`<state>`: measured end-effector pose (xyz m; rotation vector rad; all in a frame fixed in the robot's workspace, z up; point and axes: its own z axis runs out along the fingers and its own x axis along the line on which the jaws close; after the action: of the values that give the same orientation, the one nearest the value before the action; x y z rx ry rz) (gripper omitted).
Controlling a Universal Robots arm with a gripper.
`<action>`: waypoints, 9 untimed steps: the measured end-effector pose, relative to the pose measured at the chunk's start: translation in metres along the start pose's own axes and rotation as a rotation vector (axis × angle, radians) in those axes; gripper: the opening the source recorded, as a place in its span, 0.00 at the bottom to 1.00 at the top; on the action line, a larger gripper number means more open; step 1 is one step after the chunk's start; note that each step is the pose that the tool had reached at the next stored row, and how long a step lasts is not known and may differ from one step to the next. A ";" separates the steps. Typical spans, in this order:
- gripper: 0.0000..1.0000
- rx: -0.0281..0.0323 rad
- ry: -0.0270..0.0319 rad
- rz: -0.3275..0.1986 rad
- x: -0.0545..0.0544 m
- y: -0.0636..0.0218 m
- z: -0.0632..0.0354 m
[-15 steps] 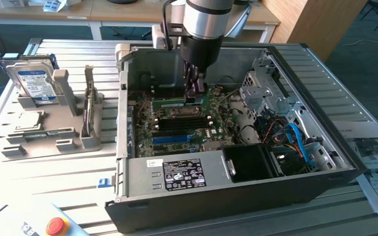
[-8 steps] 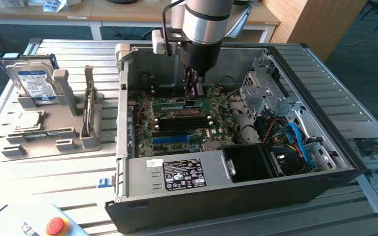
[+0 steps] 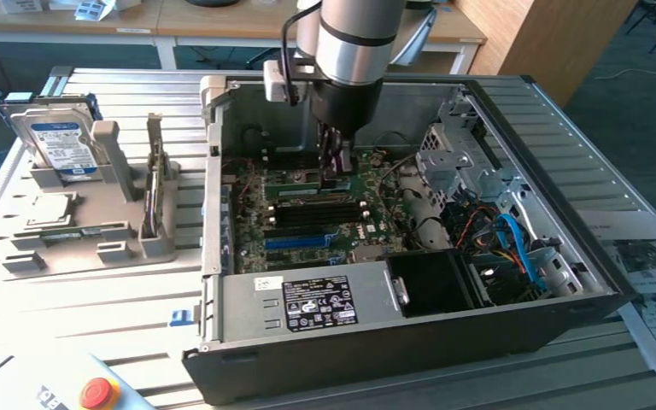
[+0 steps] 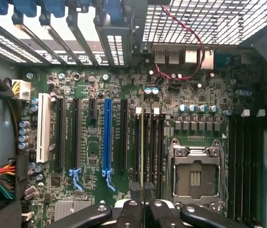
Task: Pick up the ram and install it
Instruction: 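Insert the ram into the slot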
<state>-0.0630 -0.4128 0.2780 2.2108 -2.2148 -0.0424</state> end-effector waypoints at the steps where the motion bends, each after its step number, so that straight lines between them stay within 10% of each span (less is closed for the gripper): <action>1: 0.12 0.0001 -0.0001 0.000 0.000 -0.0009 0.0001; 9: 0.12 -0.0006 -0.0001 0.000 0.001 -0.0152 -0.0002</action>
<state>-0.0478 -0.4139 0.2778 2.2104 -2.2147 -0.0431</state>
